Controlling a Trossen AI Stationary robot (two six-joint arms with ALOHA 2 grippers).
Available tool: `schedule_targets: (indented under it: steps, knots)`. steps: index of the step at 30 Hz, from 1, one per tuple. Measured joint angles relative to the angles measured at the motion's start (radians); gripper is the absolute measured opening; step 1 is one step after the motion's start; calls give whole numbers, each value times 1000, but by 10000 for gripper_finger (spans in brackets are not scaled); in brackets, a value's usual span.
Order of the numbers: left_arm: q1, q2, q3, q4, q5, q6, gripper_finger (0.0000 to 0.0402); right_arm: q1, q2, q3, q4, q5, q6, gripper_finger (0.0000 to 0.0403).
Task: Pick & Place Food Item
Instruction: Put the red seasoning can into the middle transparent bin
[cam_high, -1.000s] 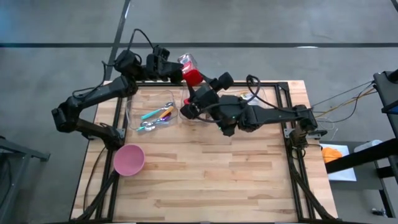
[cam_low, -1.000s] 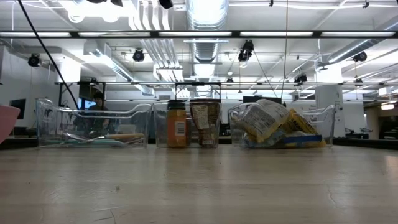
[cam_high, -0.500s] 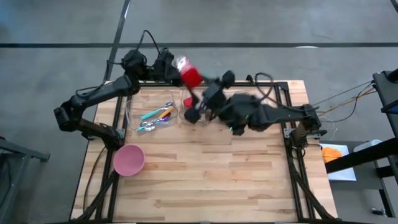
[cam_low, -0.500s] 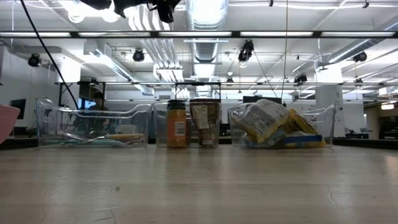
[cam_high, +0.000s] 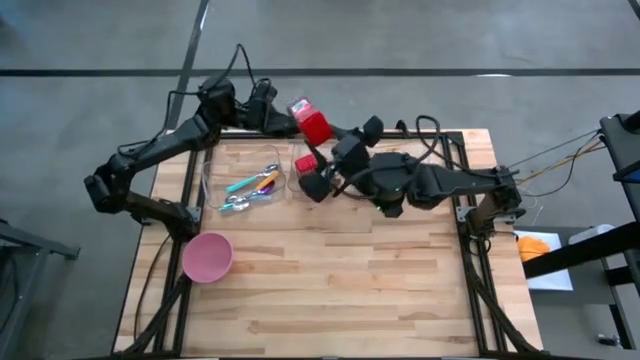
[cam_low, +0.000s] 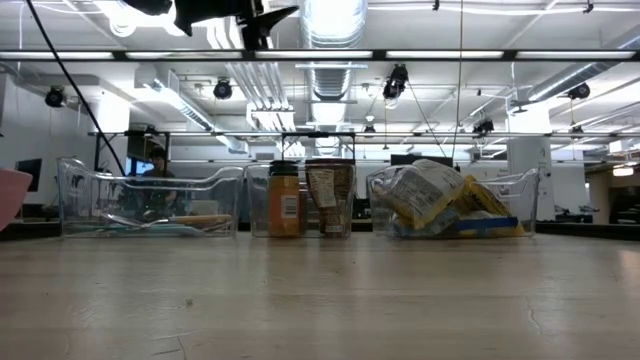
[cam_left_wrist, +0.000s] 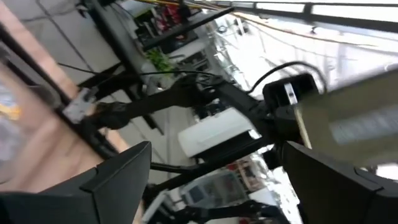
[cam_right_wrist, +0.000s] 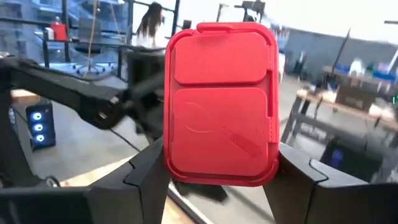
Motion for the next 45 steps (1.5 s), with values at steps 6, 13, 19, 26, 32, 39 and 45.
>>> schedule_targets:
  steps: [6, 13, 19, 26, 32, 39, 45]
  knots:
    - [43, -71, 2, -191, -4, 163, 366, -37, -55, 19, -279, -61, 305, 201]
    - [52, -148, 3, -334, -23, 265, 366, -150, -81, 19, -447, -293, 509, 201]
    - [54, -214, 3, -492, -25, 372, 366, -261, -83, 19, -542, -457, 606, 201]
    - [54, -258, 3, -592, -67, 435, 366, -393, -83, 18, -608, -625, 650, 201]
    - [52, -259, 3, -605, -71, 430, 366, -486, -51, 18, -615, -737, 641, 201]
    - [48, -290, 3, -608, -113, 469, 366, -559, 46, 18, -651, -845, 617, 201]
    - [13, -379, 3, -672, -235, 595, 366, -614, 107, 17, -673, -875, 585, 201]
